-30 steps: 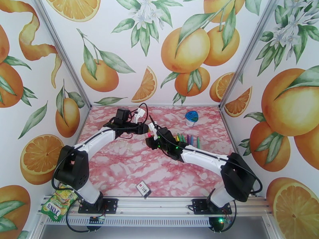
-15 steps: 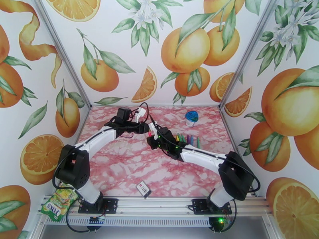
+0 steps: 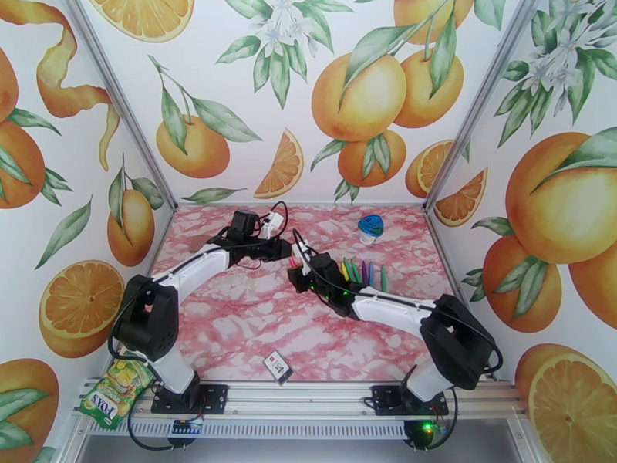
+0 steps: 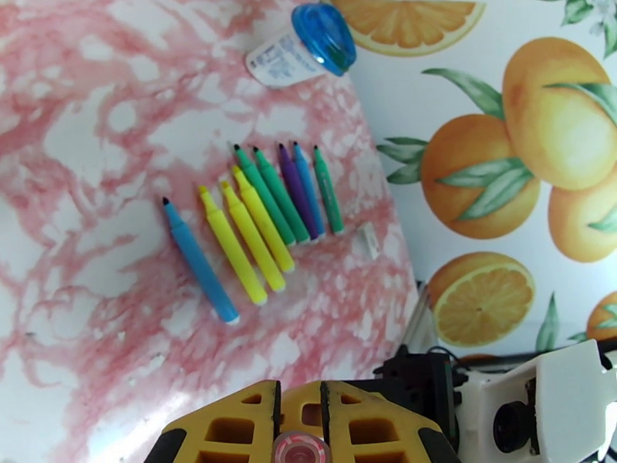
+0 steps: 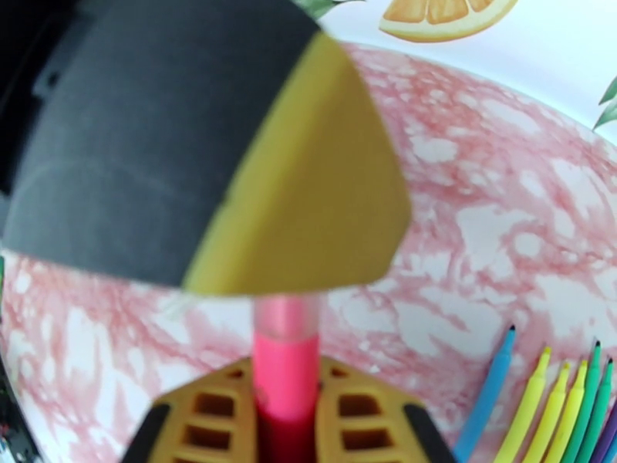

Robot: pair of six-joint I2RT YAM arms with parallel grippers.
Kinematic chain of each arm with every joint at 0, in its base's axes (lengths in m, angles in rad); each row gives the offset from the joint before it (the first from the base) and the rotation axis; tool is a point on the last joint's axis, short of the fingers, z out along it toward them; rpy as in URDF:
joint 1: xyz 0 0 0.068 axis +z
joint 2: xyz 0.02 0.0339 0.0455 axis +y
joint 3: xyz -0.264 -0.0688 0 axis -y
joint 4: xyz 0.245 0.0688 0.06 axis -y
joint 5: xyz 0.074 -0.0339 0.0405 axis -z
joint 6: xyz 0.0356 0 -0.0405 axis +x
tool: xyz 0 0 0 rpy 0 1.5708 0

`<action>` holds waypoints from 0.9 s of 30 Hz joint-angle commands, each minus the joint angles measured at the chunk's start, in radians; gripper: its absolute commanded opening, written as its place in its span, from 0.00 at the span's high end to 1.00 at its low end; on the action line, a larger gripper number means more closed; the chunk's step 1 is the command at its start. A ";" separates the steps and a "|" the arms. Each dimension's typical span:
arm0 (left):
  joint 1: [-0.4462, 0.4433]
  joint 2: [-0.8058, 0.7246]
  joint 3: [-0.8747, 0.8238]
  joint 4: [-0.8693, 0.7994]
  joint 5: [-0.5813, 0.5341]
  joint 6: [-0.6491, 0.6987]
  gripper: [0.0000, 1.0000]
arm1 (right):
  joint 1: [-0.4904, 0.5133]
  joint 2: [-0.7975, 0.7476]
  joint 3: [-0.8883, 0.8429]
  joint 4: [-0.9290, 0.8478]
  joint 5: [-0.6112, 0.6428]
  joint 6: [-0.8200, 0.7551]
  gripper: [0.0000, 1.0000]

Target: Open the pen caps

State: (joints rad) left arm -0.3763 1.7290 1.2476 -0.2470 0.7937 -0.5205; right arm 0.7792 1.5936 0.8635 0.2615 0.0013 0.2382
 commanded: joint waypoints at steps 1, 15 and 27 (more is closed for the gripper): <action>0.070 0.018 0.096 0.146 -0.163 -0.030 1.00 | 0.015 -0.062 -0.065 -0.067 -0.026 -0.062 1.00; 0.082 -0.005 0.171 -0.104 -0.277 0.086 1.00 | 0.005 -0.126 -0.114 -0.050 -0.012 -0.044 1.00; -0.008 -0.009 0.167 -0.473 -0.570 0.256 1.00 | -0.030 -0.045 0.035 -0.199 0.084 0.022 1.00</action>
State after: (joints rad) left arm -0.3592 1.7378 1.3853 -0.6022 0.3309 -0.3248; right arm 0.7570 1.5101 0.8394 0.1287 0.0357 0.2317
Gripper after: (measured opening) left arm 0.168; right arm 0.172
